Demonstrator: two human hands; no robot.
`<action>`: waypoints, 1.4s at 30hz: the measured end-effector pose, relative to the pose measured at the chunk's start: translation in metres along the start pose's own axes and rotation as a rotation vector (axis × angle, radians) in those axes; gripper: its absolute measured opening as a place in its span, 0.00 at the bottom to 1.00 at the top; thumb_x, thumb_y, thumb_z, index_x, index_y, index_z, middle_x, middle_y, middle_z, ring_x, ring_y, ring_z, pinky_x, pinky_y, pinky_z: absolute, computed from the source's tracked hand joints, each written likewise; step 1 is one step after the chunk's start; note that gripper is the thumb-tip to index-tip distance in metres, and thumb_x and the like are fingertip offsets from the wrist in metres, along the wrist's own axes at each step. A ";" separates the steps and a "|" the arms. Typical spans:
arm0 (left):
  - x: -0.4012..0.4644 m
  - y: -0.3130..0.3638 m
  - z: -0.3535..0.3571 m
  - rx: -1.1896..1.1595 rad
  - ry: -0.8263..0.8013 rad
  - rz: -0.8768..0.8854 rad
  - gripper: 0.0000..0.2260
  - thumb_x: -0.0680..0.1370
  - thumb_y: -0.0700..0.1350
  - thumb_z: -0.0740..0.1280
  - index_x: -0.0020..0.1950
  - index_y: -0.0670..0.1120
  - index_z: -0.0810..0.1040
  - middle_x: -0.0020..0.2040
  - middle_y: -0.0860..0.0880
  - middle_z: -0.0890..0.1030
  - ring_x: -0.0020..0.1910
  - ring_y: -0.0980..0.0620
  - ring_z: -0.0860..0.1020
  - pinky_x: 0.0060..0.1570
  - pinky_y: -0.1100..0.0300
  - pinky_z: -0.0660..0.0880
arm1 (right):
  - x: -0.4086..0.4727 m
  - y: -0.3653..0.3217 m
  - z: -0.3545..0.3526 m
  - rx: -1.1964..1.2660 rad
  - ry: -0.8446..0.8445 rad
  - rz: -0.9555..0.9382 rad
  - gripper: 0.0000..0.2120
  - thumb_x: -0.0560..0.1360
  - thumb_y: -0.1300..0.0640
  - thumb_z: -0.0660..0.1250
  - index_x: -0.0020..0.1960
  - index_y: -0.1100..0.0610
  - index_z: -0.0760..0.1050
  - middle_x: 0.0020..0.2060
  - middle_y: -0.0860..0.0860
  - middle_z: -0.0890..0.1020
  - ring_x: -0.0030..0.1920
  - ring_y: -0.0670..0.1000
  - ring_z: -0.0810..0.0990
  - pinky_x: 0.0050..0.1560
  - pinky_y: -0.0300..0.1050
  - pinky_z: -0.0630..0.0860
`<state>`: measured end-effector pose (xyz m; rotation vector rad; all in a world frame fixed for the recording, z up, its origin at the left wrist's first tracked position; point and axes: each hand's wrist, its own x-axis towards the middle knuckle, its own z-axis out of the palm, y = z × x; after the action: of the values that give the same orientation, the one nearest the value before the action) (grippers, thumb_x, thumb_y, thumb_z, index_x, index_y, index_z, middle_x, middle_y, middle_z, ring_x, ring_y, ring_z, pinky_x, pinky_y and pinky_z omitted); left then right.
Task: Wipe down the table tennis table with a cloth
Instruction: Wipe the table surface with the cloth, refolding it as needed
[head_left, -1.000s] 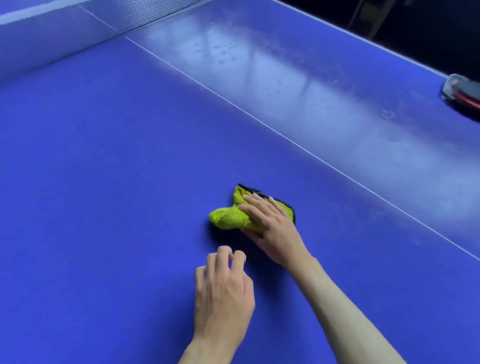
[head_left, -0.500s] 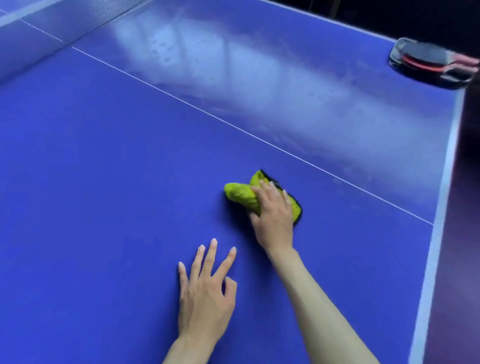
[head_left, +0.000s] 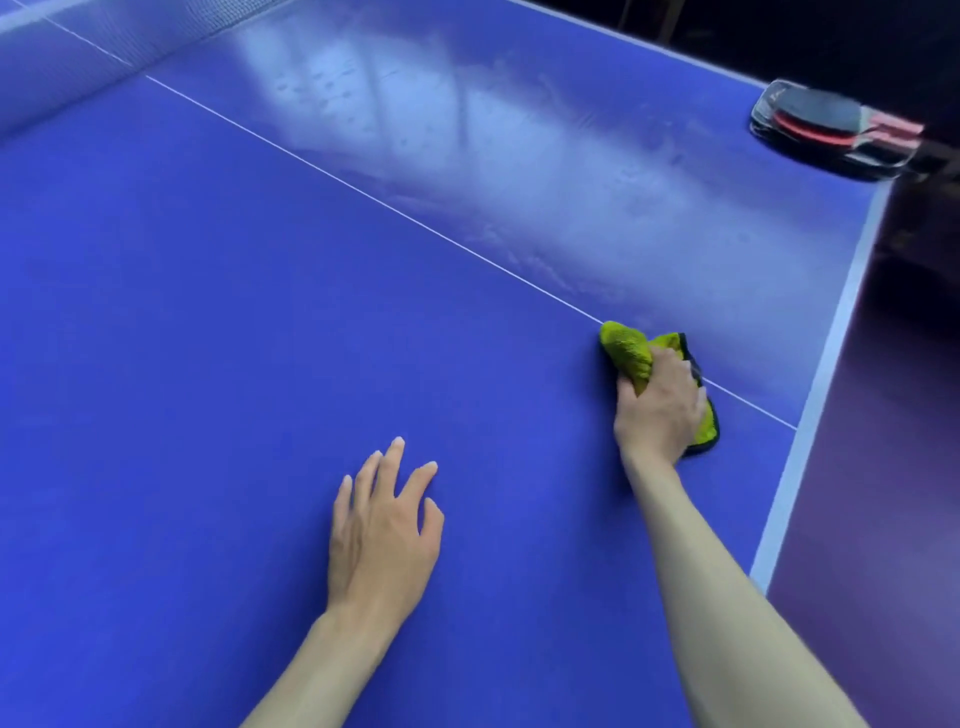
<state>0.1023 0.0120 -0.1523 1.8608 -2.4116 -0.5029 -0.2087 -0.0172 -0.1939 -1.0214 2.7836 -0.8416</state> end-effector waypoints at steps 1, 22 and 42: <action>-0.011 0.013 0.005 0.000 0.033 0.054 0.19 0.81 0.50 0.63 0.73 0.57 0.75 0.78 0.49 0.67 0.76 0.46 0.67 0.74 0.44 0.66 | -0.024 -0.012 0.005 0.007 -0.029 -0.104 0.27 0.74 0.56 0.73 0.73 0.54 0.74 0.73 0.55 0.76 0.77 0.58 0.69 0.78 0.64 0.59; -0.062 0.038 0.041 -0.019 -0.033 0.057 0.22 0.81 0.57 0.52 0.75 0.68 0.67 0.82 0.60 0.57 0.81 0.57 0.55 0.78 0.49 0.62 | -0.098 0.108 -0.074 0.007 -0.316 -0.619 0.32 0.72 0.55 0.76 0.74 0.48 0.72 0.79 0.49 0.69 0.80 0.53 0.65 0.80 0.57 0.58; -0.109 0.016 -0.022 -0.282 -0.153 0.087 0.21 0.85 0.51 0.58 0.79 0.63 0.64 0.82 0.60 0.55 0.82 0.53 0.52 0.76 0.48 0.60 | -0.212 0.104 -0.086 -0.020 -0.067 -0.181 0.28 0.75 0.58 0.74 0.74 0.50 0.72 0.76 0.50 0.72 0.77 0.57 0.69 0.80 0.61 0.57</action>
<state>0.1219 0.1140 -0.1103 1.6491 -2.3485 -0.9532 -0.1238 0.2193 -0.2015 -1.2950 2.6805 -0.7826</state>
